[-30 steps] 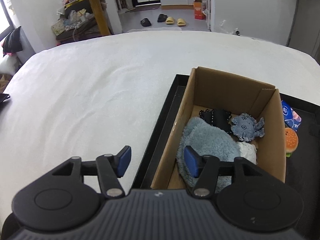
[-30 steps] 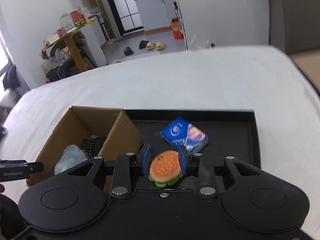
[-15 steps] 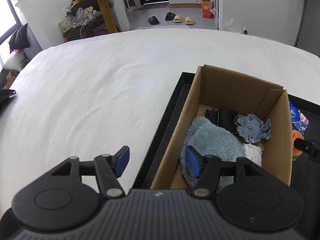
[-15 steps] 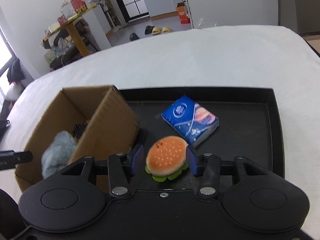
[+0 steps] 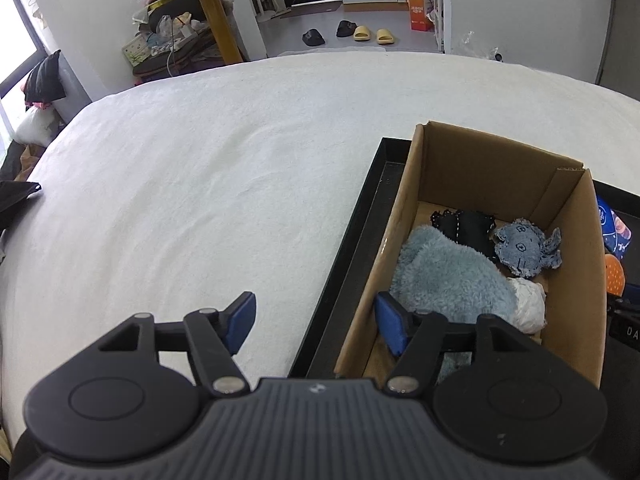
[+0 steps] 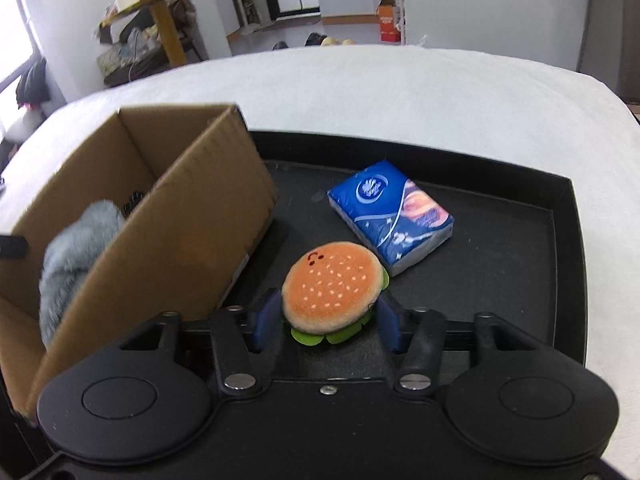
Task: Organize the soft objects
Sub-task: 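Lower the right gripper onto the burger plush and grasp it, then carry the burger plush with the right gripper into the box and release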
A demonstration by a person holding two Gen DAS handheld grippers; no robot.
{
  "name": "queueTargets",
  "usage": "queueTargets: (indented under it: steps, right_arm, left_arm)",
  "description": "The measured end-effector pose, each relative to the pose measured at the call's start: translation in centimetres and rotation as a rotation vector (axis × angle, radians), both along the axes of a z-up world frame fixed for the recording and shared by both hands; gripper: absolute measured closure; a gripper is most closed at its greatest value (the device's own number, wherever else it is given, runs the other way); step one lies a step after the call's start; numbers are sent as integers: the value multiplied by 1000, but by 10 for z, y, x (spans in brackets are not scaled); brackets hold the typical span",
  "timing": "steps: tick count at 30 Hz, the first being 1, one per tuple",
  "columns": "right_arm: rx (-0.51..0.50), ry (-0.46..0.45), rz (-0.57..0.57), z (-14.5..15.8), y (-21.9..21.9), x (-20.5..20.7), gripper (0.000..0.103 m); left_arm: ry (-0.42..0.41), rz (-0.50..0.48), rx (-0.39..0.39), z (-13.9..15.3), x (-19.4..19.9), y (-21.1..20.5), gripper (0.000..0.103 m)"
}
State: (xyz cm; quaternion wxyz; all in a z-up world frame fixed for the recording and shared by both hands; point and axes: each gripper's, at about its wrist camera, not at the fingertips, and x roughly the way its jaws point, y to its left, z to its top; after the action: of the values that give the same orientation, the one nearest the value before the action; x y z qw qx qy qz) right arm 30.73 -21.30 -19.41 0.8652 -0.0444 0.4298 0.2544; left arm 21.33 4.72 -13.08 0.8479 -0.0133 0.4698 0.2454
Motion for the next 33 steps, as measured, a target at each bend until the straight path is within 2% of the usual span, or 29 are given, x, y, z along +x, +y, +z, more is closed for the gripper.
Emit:
queueTargets:
  steps: [5, 21, 33]
  right_arm:
    - [7, -11, -6, 14, -7, -7, 71]
    - [131, -80, -82, 57, -28, -19, 71]
    - [146, -91, -76, 71, -21, -18, 71]
  left_arm:
    - [-4, -17, 7, 3, -6, -6, 38]
    - [-28, -41, 24, 17, -16, -9, 38]
    - [-32, -54, 11, 17, -12, -8, 38]
